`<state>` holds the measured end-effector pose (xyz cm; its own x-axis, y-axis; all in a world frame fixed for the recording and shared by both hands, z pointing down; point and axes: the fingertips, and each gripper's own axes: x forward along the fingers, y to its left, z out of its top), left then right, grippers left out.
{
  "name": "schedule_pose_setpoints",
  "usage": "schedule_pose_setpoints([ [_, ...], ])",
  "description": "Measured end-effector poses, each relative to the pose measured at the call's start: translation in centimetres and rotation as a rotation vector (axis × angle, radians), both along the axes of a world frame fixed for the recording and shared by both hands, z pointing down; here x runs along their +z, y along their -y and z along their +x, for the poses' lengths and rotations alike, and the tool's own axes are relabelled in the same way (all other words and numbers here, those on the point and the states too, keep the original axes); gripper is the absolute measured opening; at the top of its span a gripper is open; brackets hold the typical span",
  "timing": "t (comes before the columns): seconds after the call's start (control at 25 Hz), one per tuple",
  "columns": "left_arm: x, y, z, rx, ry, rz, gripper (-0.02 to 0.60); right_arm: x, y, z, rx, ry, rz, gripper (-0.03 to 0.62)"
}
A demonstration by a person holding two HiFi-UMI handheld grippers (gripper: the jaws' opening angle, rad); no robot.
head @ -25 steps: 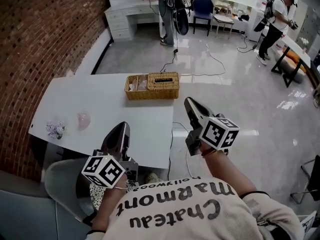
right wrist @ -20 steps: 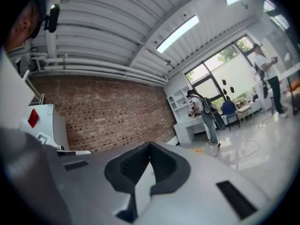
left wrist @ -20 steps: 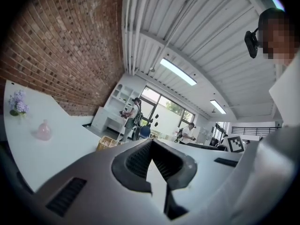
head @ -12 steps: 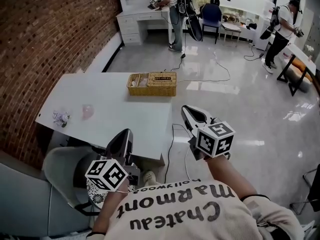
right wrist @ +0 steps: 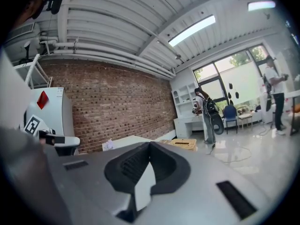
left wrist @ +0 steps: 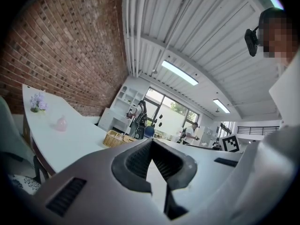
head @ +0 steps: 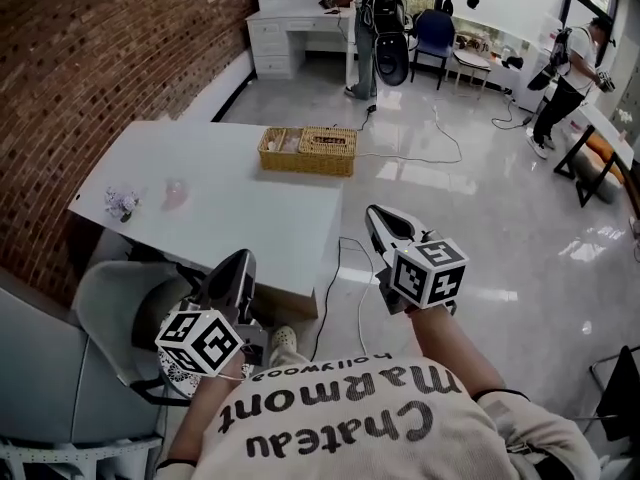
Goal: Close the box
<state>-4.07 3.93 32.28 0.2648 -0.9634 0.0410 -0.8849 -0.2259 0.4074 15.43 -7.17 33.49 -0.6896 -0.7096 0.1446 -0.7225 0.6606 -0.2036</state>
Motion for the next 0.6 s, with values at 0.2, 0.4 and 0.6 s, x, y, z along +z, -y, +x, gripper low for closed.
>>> schedule_pose_setpoints([
  [0.2,-0.3,-1.2,-1.7,-0.025,-0.012,0.008,0.002,-0.7,-0.5,-1.5,-0.010,0.000,0.003,0.003],
  [0.4,-0.3,-1.4,-2.5,-0.030,-0.015,0.005,0.002,-0.5,-0.9,-2.4,-0.018,-0.005,-0.009,0.003],
  [0.6,-0.1,-1.0,-4.0,-0.042,-0.013,-0.006,0.002,0.1,-0.8,-2.8,-0.008,-0.041,-0.022,0.003],
])
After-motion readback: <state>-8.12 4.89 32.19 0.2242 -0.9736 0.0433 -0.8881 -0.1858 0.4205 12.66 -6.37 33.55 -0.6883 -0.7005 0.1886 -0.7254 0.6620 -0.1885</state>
